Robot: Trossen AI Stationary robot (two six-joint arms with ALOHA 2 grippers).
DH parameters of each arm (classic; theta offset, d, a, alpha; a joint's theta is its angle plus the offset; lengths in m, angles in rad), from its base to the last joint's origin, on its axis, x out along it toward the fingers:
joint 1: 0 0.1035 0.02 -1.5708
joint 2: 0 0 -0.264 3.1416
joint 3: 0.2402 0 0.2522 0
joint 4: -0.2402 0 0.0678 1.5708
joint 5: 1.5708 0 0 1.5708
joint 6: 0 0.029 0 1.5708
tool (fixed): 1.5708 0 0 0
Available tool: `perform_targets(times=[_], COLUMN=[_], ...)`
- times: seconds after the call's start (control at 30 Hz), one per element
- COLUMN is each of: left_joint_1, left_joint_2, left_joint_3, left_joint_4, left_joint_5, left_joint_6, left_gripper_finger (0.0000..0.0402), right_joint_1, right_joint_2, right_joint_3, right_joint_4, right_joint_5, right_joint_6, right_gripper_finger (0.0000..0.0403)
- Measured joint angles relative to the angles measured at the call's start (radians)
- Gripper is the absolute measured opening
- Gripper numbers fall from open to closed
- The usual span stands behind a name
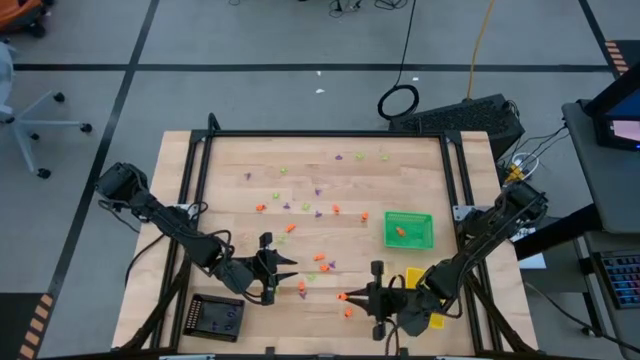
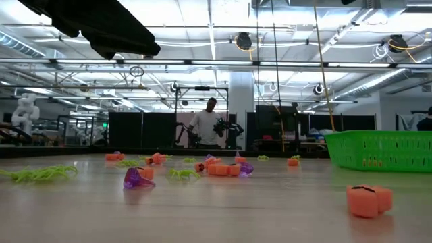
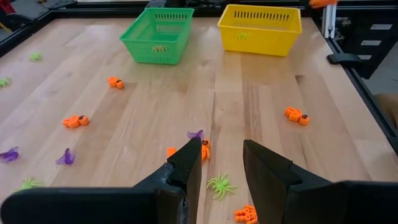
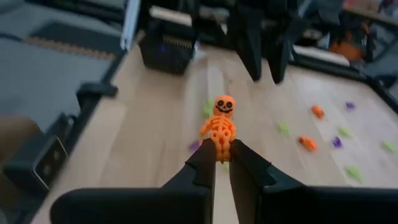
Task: Sort Halloween decoration
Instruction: Put the orange skeleton toy into the green bin
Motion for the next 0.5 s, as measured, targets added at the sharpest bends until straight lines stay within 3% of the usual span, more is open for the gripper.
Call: perform_targets(times=[0.23, 0.33, 0.5], left_joint_1=[0.000, 0.000, 0.000], left_joint_2=[0.000, 0.000, 0.000], left_joint_3=[0.000, 0.000, 0.000], left_joint_4=[0.000, 0.000, -0.001], left_joint_5=[0.000, 0.000, 0.000], left_joint_6=[0.000, 0.000, 0.000], left_gripper_finger=[0.0116, 0.0116, 0.0116], right_joint_1=[-0.023, -0.048, -0.078], right_joint_2=[0.000, 0.000, 0.000], right_joint_3=[-0.147, -0.192, -0.257], right_joint_4=[0.409, 0.512, 0.629], right_joint_5=[-0.018, -0.078, -0.082], right_joint_6=[-0.169, -0.192, -0.190], right_gripper_finger=[0.0018, 0.0018, 0.0018])
